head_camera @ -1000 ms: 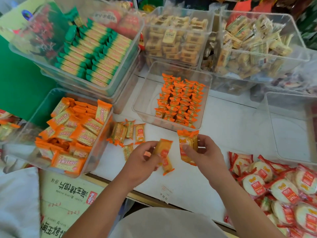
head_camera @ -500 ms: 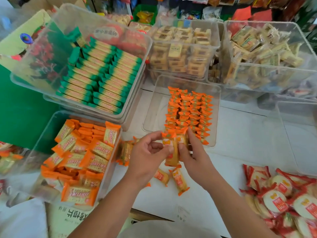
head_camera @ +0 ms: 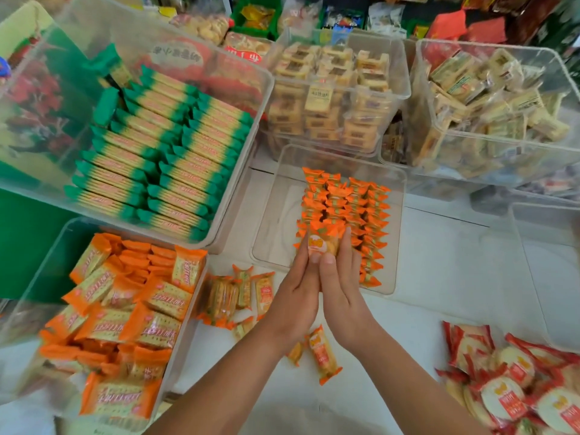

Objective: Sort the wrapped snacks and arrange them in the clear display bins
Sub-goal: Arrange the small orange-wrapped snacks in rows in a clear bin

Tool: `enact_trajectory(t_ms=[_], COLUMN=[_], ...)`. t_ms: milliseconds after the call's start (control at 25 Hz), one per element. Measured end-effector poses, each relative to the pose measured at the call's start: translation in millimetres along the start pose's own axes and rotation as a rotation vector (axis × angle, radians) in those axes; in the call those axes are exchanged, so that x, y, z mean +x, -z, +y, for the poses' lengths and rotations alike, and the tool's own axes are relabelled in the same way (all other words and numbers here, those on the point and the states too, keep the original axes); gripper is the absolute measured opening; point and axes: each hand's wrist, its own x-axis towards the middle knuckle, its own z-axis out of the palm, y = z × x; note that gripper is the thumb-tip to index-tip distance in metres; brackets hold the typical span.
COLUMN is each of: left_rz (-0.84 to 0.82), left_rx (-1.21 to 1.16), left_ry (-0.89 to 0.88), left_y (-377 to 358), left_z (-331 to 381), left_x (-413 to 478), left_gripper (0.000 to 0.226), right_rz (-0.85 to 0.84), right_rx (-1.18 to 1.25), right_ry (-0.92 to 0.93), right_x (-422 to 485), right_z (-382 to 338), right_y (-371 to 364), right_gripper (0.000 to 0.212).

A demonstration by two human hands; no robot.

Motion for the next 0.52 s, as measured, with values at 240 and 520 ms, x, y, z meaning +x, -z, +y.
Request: enact_trajectory(t_ms=[240,520], left_rz=[0.061,0.168], left_rx=[-0.008,0.163], left_ry=[-0.092,-0.086], left_y=[26,68], left_z=[10,15], left_x=[50,100], left_gripper=[0.058,0.086], right_rz=[-0.125,-0.470], right_rx=[0.132,-0.093], right_ry=[0.011,0.000], right_x=[52,154], right_z=[1,-35], right_y=[25,87], right_gripper=[0.053,0.077])
